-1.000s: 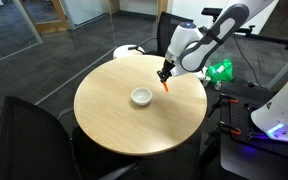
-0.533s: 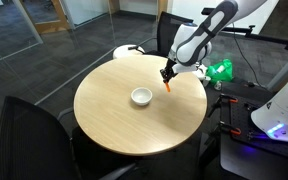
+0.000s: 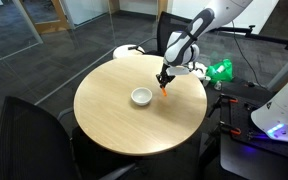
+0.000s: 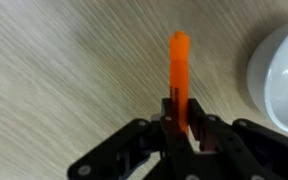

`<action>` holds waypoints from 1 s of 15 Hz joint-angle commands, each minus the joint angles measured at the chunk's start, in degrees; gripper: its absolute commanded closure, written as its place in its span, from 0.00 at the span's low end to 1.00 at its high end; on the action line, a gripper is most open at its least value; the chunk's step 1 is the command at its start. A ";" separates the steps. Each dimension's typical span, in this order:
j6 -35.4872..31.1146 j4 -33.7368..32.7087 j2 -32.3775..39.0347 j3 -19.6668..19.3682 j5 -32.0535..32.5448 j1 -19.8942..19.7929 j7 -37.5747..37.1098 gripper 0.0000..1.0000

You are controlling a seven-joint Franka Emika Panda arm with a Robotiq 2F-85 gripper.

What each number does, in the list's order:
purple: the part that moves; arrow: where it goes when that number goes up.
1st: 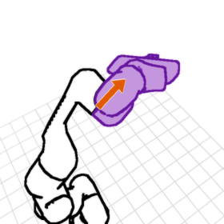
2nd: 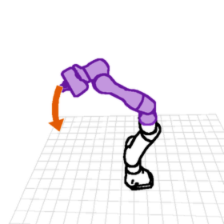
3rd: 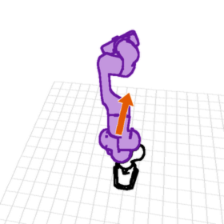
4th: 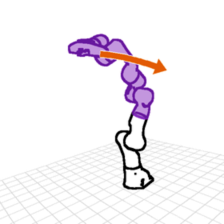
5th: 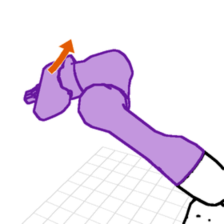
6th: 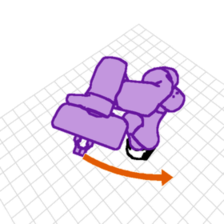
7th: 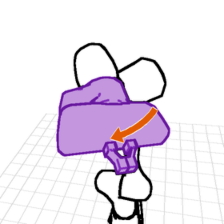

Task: Take the marker out of the bowl and put it on the table

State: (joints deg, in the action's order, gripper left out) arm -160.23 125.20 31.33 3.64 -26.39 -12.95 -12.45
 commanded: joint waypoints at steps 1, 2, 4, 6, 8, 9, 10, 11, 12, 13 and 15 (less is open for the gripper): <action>4.29 -4.78 3.55 1.10 -1.62 -1.45 1.69 0.95; 5.31 -5.37 4.05 0.84 -1.40 -1.26 1.31 0.95; 6.88 -5.99 4.43 -0.11 -0.79 -0.27 0.09 0.54; 7.65 -5.50 3.69 -1.30 -0.14 1.07 -1.51 0.41; 7.77 -3.99 2.02 -2.89 0.85 2.94 -3.39 0.26; 7.34 -3.09 1.11 -3.58 1.20 3.84 -4.24 0.19; 6.99 -2.22 0.21 -4.31 1.57 4.85 -5.32 0.10; 6.52 -1.07 -1.04 -5.07 1.90 6.01 -6.33 0.04; 6.18 -0.19 -2.01 -5.83 2.32 7.16 -7.49 0.00; 5.86 1.08 -3.43 -6.61 2.86 8.51 -8.77 0.00; 5.62 3.41 -6.17 -8.25 4.35 11.18 -11.53 0.00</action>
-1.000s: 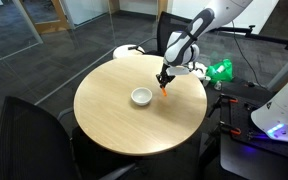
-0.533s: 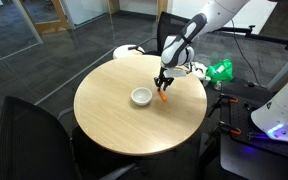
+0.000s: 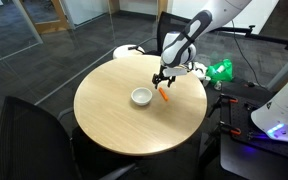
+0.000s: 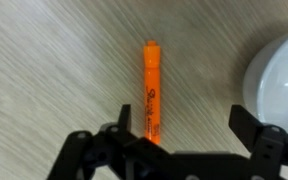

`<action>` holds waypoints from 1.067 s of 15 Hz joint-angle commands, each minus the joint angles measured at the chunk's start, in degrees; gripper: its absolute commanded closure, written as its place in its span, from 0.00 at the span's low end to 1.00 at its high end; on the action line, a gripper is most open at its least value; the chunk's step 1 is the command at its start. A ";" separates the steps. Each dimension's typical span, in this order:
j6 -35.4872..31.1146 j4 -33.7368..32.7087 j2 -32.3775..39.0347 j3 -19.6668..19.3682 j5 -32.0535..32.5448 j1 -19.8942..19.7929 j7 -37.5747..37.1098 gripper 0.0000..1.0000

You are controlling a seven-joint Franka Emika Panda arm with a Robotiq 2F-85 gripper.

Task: Take the marker out of the bowl and put it on the table

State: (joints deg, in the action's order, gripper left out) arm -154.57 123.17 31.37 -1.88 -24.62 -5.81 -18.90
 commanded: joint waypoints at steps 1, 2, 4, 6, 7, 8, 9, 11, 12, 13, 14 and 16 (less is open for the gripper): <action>-0.29 6.71 -7.63 -3.52 3.50 5.33 -6.59 0.00; -0.49 8.23 -9.25 -4.70 4.91 6.96 -8.98 0.00; -0.74 11.07 -12.44 -6.83 8.05 9.74 -13.50 0.00; -0.83 13.99 -15.72 -9.07 12.06 12.56 -18.68 0.00; -0.64 15.14 -17.18 -9.95 14.57 13.56 -21.42 0.00; -0.21 16.27 -18.80 -10.73 17.32 14.52 -24.38 0.00; 0.01 17.21 -20.10 -11.17 19.98 15.04 -27.01 0.00; 0.63 18.74 -22.55 -11.43 25.51 15.52 -32.65 0.00; 1.16 19.31 -23.75 -10.95 27.70 15.19 -34.90 0.00; 1.32 19.92 -24.65 -10.37 29.54 14.73 -36.83 0.00; 1.89 20.36 -25.72 -9.79 31.09 14.28 -38.46 0.00; 0.32 18.17 -22.31 -7.86 29.47 12.01 -35.79 0.00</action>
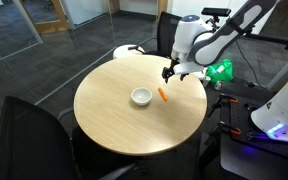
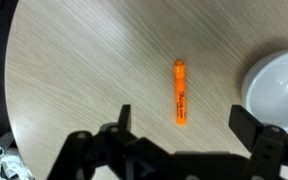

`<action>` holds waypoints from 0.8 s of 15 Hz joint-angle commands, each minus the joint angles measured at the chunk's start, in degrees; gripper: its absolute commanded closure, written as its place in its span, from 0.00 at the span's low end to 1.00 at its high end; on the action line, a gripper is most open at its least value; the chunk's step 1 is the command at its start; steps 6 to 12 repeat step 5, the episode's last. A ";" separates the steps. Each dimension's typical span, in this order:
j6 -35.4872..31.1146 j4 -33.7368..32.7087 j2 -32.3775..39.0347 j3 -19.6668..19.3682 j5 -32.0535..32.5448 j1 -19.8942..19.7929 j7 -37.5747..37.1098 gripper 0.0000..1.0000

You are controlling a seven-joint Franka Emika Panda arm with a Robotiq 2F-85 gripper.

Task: Take the marker out of the bowl and put it on the table

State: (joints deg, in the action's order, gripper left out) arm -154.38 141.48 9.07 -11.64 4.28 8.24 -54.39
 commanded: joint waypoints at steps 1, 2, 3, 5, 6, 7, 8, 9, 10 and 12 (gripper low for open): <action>0.14 -0.13 0.03 2.18 0.53 -2.32 -0.23 0.00; 0.11 -0.17 0.24 2.27 0.50 -2.44 -0.22 0.00; 0.10 -0.22 0.50 2.23 0.50 -2.48 -0.21 0.00; 0.09 -0.23 0.67 2.19 0.49 -2.55 -0.20 0.00; 0.09 -0.23 0.67 2.19 0.49 -2.55 -0.20 0.00; 0.09 -0.23 0.67 2.19 0.49 -2.55 -0.20 0.00; 0.09 -0.23 0.67 2.19 0.49 -2.55 -0.20 0.00; 0.09 -0.23 0.67 2.19 0.49 -2.55 -0.20 0.00; 0.09 -0.23 0.67 2.19 0.49 -2.55 -0.20 0.00; 0.09 -0.23 0.67 2.19 0.49 -2.55 -0.20 0.00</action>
